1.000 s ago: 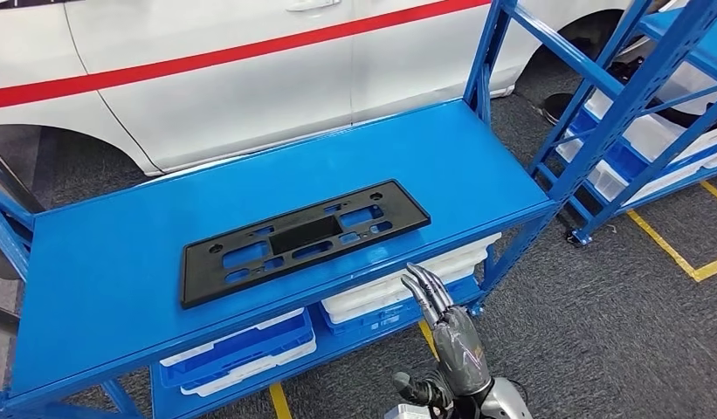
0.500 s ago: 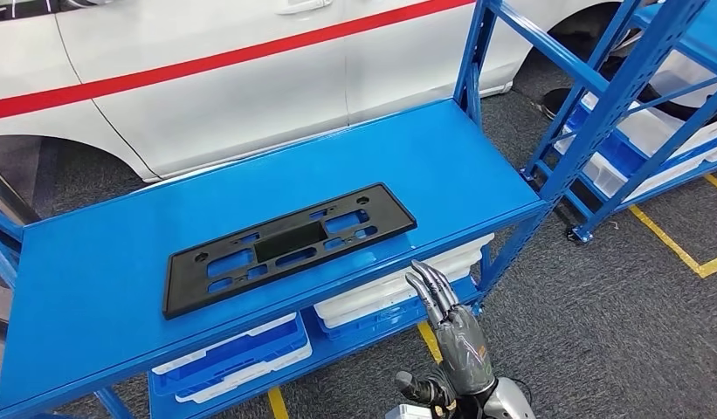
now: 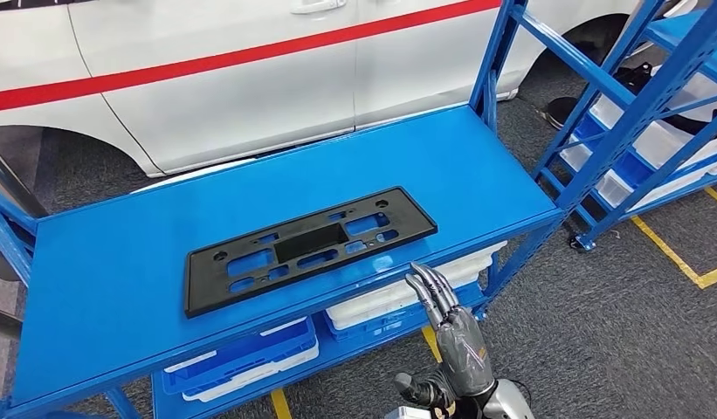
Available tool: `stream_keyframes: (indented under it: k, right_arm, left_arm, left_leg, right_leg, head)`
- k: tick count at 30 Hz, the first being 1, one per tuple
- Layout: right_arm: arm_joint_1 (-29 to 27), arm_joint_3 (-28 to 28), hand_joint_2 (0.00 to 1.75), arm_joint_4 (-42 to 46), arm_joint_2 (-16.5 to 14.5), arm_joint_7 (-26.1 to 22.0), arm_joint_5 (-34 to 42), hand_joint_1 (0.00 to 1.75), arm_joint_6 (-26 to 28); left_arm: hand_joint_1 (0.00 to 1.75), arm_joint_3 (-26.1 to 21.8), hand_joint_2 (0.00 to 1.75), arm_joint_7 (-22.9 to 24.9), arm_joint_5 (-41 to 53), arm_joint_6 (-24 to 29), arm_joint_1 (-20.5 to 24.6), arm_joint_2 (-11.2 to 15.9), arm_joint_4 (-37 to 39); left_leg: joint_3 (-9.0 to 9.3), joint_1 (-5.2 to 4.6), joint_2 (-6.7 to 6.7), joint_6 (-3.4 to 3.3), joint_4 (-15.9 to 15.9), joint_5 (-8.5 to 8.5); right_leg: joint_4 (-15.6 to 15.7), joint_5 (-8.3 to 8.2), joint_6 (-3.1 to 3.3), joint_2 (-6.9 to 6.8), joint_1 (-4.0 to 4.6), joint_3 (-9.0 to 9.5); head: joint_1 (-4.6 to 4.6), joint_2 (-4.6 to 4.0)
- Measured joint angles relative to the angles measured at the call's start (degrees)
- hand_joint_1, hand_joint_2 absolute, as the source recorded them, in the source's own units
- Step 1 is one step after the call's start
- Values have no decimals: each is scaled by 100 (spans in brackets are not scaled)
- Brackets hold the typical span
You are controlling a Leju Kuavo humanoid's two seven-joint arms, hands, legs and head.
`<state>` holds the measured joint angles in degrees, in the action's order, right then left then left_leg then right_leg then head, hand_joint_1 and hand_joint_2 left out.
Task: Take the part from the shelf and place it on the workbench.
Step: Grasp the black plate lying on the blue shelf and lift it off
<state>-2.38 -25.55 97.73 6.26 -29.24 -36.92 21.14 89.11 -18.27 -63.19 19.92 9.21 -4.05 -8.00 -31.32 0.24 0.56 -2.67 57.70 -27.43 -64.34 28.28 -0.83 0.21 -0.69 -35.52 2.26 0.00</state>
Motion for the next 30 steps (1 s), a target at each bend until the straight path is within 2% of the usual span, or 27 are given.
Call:
stream_keyframes:
  k: [1, 2, 4, 6, 8, 10, 11, 12, 13, 15, 16, 17, 20, 22, 25, 27, 28, 29, 30]
  right_arm:
    - [5, 0, 0, 3, -1, 4, -1, 0, 4]
    - [6, 0, 0, 6, -1, 6, -2, 0, 7]
    - [6, 1, 0, 9, 3, 13, -4, 0, 11]
    - [9, 2, 0, 9, 4, 16, -8, 0, 11]
    - [15, 2, 0, 13, 2, 18, -12, 0, 10]
    - [16, 2, 0, 14, 3, 24, -19, 0, 8]
    - [15, 2, 0, 13, 3, 29, -23, 0, 7]
    - [15, 2, 0, 10, 4, 34, -29, 0, 7]
    - [15, 2, 0, 8, 4, 38, -36, 0, 7]
    - [15, 2, 0, 4, 4, 46, -49, 0, 9]
    - [16, 2, 0, 3, 4, 50, -56, 0, 10]
    - [16, 2, 0, 3, 4, 56, -61, 0, 10]
    - [16, 2, 0, 4, 4, 80, -71, 0, 11]
    - [16, 5, 0, 5, 7, 92, -77, 0, 12]
    - [3, 10, 0, -4, 13, 100, -83, 0, 13]
    - [-9, 11, 0, -15, 15, 103, -83, 0, 13]
    - [-11, 11, 0, -20, 17, 104, -85, 0, 13]
    - [-11, 12, 0, -24, 20, 105, -89, 0, 13]
    - [-11, 13, 0, -26, 24, 107, -96, 0, 13]
  left_arm:
    - [0, 0, 0, -2, -4, -1, 2, -2, 0]
    - [0, 0, 0, -3, -8, -3, 3, -4, 0]
    - [0, 0, 0, -9, -11, -7, 5, -9, 0]
    - [0, 0, 0, -19, -17, -8, 7, -11, 0]
    - [0, -1, 0, -29, -24, -14, 13, -10, 0]
    - [0, -1, 0, -33, -28, -28, 10, -10, 0]
    - [0, -1, 0, -33, -29, -37, 4, -10, 0]
    - [0, -2, 0, -33, -31, -46, -1, -10, 0]
    - [0, -2, 0, -33, -33, -54, -3, -10, 0]
    - [0, -2, 0, -36, -48, -60, 2, -10, 0]
    - [0, -2, 0, -39, -59, -63, 10, -10, 0]
    - [0, -2, 0, -42, -71, -67, 17, -9, 0]
    - [0, -1, 0, -43, -90, -73, 17, -9, 0]
    - [0, 0, 0, -40, -93, -73, 17, -10, 0]
    - [0, 0, 0, -38, -96, -73, 25, -14, 0]
    - [0, 0, 0, -33, -103, -73, 16, -13, 1]
    - [0, 0, 0, -30, -106, -73, 13, -13, 1]
    - [0, 0, 0, -27, -108, -73, 11, -12, 1]
    - [0, 0, 0, -25, -109, -73, 10, -13, 1]
  left_leg:
    - [-10, -10, 8, 21, 23, -16]
    - [-23, -17, 13, 46, 39, -26]
    - [-42, -29, 19, 100, 52, -32]
    - [-64, -20, 11, 154, 128, -110]
    - [-258, -4, -6, 208, 579, -387]
    - [-611, 15, -14, 254, 1321, -722]
    - [-745, 24, -15, 271, 1582, -787]
    - [-789, 31, -16, 280, 1653, -744]
    - [-717, 36, -20, 279, 1482, -584]
    - [-357, 36, -46, 244, 722, -174]
    - [-186, 24, -60, 215, 360, -48]
    - [-86, 10, -71, 190, 146, -1]
    - [-41, -9, -59, 127, 10, 11]
    - [-7, 16, -53, 61, -62, 55]
    - [7, 18, -52, -14, -98, 76]
    - [3, 10, -48, -24, -91, 71]
    - [2, 9, -40, -26, -84, 66]
    - [4, 10, -28, -23, -74, 59]
    - [8, 13, -12, -14, -58, 47]
  right_leg:
    - [294, -89, 22, 10, 11, 135]
    - [447, -108, 38, 20, 22, 200]
    - [504, -94, 68, 27, 38, 205]
    - [544, -111, 124, 14, 14, 230]
    - [580, -120, 180, -15, -9, 258]
    - [577, -110, 207, -40, -7, 259]
    - [573, -105, 211, -48, -5, 259]
    - [570, -100, 213, -53, -4, 263]
    - [567, -93, 211, -55, -4, 274]
    - [567, -75, 193, -56, -1, 309]
    - [561, -67, 174, -56, 7, 317]
    - [558, -64, 150, -58, 13, 318]
    - [572, -68, 61, -78, 25, 315]
    - [426, 58, 1, -73, 31, 262]
    - [-467, 533, -45, -45, 20, -157]
    - [-969, 698, -60, -43, 7, -415]
    - [-1047, 671, -66, -43, -3, -468]
    - [-952, 556, -67, -43, -14, -434]
    - [-697, 369, -66, -40, -27, -321]
  head:
    - [-2, 0]
    - [-3, 0]
    - [-4, 0]
    - [-5, 0]
    - [-10, 0]
    - [-13, 0]
    - [-13, 0]
    - [-13, 0]
    - [-13, 0]
    - [-11, 0]
    - [-11, 0]
    - [-10, 0]
    - [-8, 0]
    - [-5, 0]
    - [-1, 0]
    - [-1, 0]
    - [0, 0]
    - [0, 0]
    - [-1, 0]
